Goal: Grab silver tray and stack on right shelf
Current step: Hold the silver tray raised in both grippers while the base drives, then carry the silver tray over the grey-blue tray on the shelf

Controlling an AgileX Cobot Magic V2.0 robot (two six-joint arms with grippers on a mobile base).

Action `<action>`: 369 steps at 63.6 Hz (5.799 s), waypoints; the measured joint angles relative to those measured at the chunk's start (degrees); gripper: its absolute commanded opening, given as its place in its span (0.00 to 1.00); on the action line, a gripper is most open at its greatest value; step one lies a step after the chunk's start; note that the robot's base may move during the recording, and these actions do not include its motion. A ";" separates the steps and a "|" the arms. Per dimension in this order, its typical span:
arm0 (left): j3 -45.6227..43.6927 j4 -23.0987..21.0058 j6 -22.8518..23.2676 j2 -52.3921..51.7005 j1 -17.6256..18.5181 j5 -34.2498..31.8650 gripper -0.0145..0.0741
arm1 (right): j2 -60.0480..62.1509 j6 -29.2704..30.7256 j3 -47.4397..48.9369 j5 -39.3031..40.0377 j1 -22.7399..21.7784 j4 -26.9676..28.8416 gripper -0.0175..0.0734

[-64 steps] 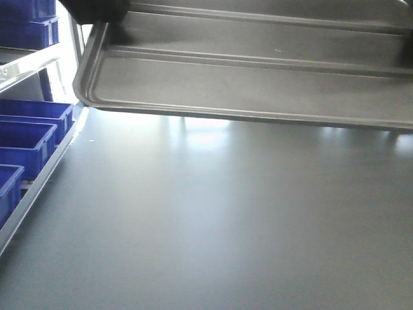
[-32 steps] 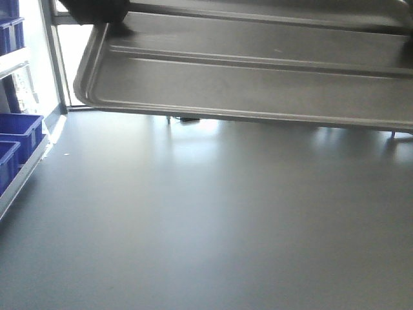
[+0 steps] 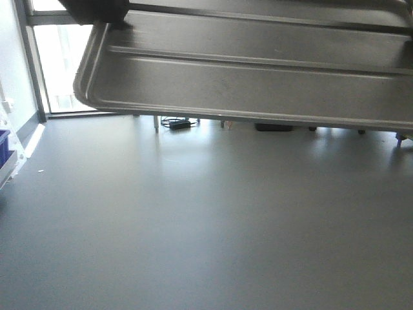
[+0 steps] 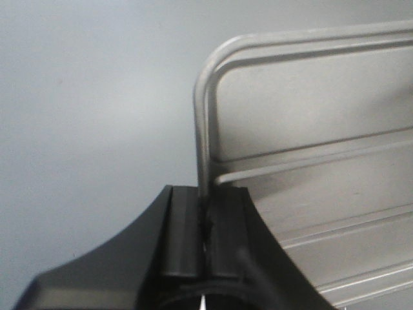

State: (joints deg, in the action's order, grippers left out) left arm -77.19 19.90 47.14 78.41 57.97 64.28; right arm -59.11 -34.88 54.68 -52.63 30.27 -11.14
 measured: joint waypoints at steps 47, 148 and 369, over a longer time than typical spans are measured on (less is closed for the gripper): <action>0.00 -0.08 0.00 0.00 0.00 0.00 0.06 | 0.00 0.00 0.00 -0.04 0.00 0.00 0.25; 0.00 -0.08 0.00 0.10 0.00 0.00 0.06 | 0.00 0.00 0.00 -0.26 0.00 0.00 0.25; 0.00 0.03 0.00 0.10 0.00 -0.14 0.06 | 0.00 0.00 0.00 0.09 0.00 -0.11 0.25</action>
State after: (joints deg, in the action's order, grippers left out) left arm -77.19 19.93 47.14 78.52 57.97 64.14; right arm -59.11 -34.88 54.68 -52.53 30.27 -11.25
